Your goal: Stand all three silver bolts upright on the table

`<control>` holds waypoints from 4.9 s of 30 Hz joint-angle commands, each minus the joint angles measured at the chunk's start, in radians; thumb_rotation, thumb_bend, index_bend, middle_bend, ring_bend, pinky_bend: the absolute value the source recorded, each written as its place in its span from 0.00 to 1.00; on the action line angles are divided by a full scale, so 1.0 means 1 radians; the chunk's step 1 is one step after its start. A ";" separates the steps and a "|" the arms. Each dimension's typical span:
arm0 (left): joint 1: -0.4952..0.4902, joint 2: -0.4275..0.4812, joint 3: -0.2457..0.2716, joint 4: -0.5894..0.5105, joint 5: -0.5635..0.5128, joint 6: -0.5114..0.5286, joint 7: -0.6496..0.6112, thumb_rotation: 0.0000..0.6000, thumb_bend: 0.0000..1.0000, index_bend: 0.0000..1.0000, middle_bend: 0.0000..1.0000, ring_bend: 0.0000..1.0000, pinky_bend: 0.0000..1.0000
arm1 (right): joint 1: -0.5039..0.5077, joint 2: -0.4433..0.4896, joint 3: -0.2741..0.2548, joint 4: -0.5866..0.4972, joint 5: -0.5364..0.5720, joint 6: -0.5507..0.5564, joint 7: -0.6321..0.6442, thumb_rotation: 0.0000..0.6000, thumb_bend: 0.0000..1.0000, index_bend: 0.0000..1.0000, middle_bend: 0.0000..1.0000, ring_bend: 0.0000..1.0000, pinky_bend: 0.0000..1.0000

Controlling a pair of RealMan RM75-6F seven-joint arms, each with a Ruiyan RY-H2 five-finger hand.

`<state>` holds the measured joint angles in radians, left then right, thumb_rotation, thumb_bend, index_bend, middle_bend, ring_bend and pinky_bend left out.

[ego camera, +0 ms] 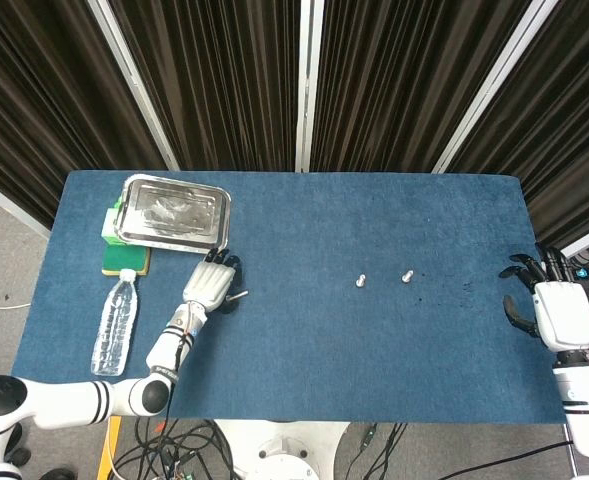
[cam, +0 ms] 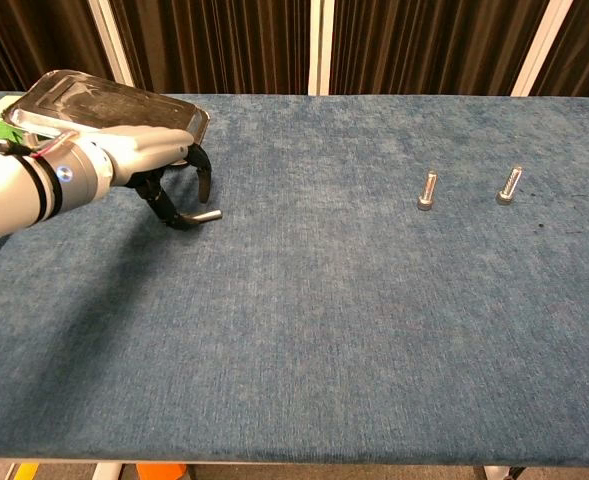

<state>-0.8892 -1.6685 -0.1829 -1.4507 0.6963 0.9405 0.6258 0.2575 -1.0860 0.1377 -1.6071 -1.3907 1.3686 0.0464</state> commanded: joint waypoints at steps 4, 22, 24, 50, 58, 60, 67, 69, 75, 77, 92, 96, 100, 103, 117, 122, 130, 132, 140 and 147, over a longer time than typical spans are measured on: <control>-0.006 -0.001 0.002 -0.011 -0.001 0.002 -0.004 0.86 0.27 0.43 0.15 0.02 0.00 | -0.003 0.001 0.003 -0.004 0.002 0.000 -0.002 1.00 0.38 0.37 0.22 0.00 0.00; -0.042 -0.022 0.021 -0.003 -0.058 0.004 0.044 0.78 0.29 0.47 0.15 0.02 0.00 | -0.022 0.005 0.011 -0.011 0.007 0.012 0.003 1.00 0.38 0.37 0.22 0.00 0.00; -0.040 -0.019 0.026 -0.012 -0.050 0.008 0.042 0.78 0.29 0.47 0.15 0.02 0.00 | -0.024 0.005 0.011 -0.011 0.006 0.012 0.002 1.00 0.38 0.37 0.22 0.00 0.00; -0.025 -0.041 0.043 0.008 -0.012 0.028 0.011 1.00 0.35 0.52 0.16 0.02 0.00 | -0.038 0.005 0.017 -0.029 0.004 0.025 -0.012 1.00 0.38 0.37 0.22 0.00 0.00; -0.007 -0.037 0.016 -0.005 0.030 0.035 -0.057 1.00 0.37 0.55 0.16 0.02 0.00 | -0.043 0.011 0.024 -0.039 0.010 0.031 -0.018 1.00 0.38 0.37 0.22 0.00 0.00; 0.003 -0.028 0.003 -0.017 0.043 0.030 -0.098 1.00 0.37 0.55 0.16 0.02 0.00 | -0.044 0.011 0.024 -0.039 0.011 0.030 -0.017 1.00 0.38 0.37 0.22 0.00 0.00; 0.041 -0.026 -0.036 0.008 0.091 -0.019 -0.276 1.00 0.37 0.55 0.16 0.02 0.00 | -0.045 0.011 0.025 -0.041 0.011 0.029 -0.018 1.00 0.38 0.37 0.22 0.00 0.00; 0.054 -0.037 -0.043 0.031 0.119 -0.025 -0.332 1.00 0.37 0.54 0.16 0.02 0.00 | -0.046 0.011 0.025 -0.042 0.011 0.029 -0.018 1.00 0.38 0.37 0.22 0.00 0.00; 0.088 -0.069 -0.047 0.104 0.207 -0.032 -0.470 1.00 0.37 0.54 0.16 0.02 0.00 | -0.047 0.011 0.025 -0.046 0.010 0.029 -0.023 1.00 0.38 0.37 0.22 0.00 0.00; 0.098 -0.080 -0.045 0.130 0.237 -0.032 -0.508 1.00 0.37 0.54 0.16 0.02 0.00 | -0.048 0.012 0.025 -0.048 0.009 0.030 -0.025 1.00 0.38 0.37 0.22 0.00 0.00; 0.155 -0.138 -0.023 0.259 0.409 0.003 -0.692 1.00 0.37 0.53 0.16 0.02 0.00 | -0.052 0.012 0.026 -0.052 0.007 0.035 -0.028 1.00 0.38 0.37 0.22 0.00 0.00; 0.163 -0.141 -0.022 0.268 0.422 -0.001 -0.706 1.00 0.37 0.52 0.16 0.02 0.00 | -0.052 0.013 0.027 -0.053 0.008 0.035 -0.029 1.00 0.38 0.37 0.22 0.00 0.00; 0.168 -0.141 -0.025 0.271 0.428 -0.005 -0.711 1.00 0.37 0.51 0.16 0.02 0.00 | -0.053 0.014 0.027 -0.055 0.007 0.036 -0.031 1.00 0.38 0.37 0.22 0.00 0.00; 0.171 -0.140 -0.027 0.270 0.436 -0.004 -0.713 1.00 0.37 0.49 0.16 0.02 0.00 | -0.053 0.013 0.027 -0.055 0.008 0.035 -0.029 1.00 0.38 0.37 0.22 0.00 0.00; 0.199 -0.046 -0.050 0.156 0.518 0.089 -0.685 0.97 0.32 0.30 0.15 0.02 0.00 | -0.053 0.023 0.032 -0.048 0.003 0.033 -0.006 1.00 0.38 0.37 0.22 0.00 0.00; 0.261 0.149 -0.071 -0.023 0.522 0.172 -0.619 0.98 0.27 0.30 0.15 0.01 0.00 | -0.052 0.050 0.023 -0.024 -0.031 0.022 0.070 1.00 0.39 0.31 0.22 0.00 0.00; 0.438 0.412 -0.010 -0.153 0.509 0.327 -0.516 1.00 0.25 0.30 0.15 0.02 0.00 | -0.050 0.071 -0.025 0.063 -0.103 -0.016 0.218 1.00 0.39 0.15 0.20 0.00 0.00; 0.492 0.449 0.025 -0.163 0.526 0.378 -0.506 1.00 0.25 0.30 0.15 0.01 0.00 | -0.059 0.059 -0.032 0.077 -0.113 0.002 0.222 1.00 0.38 0.14 0.19 0.00 0.00; 0.669 0.495 0.132 -0.175 0.634 0.575 -0.528 1.00 0.25 0.30 0.15 0.02 0.00 | -0.111 0.014 -0.050 0.072 -0.126 0.092 0.172 1.00 0.35 0.13 0.16 0.00 0.00; 0.787 0.508 0.197 -0.207 0.695 0.685 -0.542 1.00 0.25 0.30 0.15 0.02 0.00 | -0.152 0.004 -0.075 0.051 -0.145 0.139 0.156 1.00 0.35 0.13 0.16 0.00 0.00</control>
<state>-0.1254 -1.1680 -0.0035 -1.6452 1.3745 1.6068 0.0913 0.1082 -1.0809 0.0649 -1.5542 -1.5335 1.5056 0.2036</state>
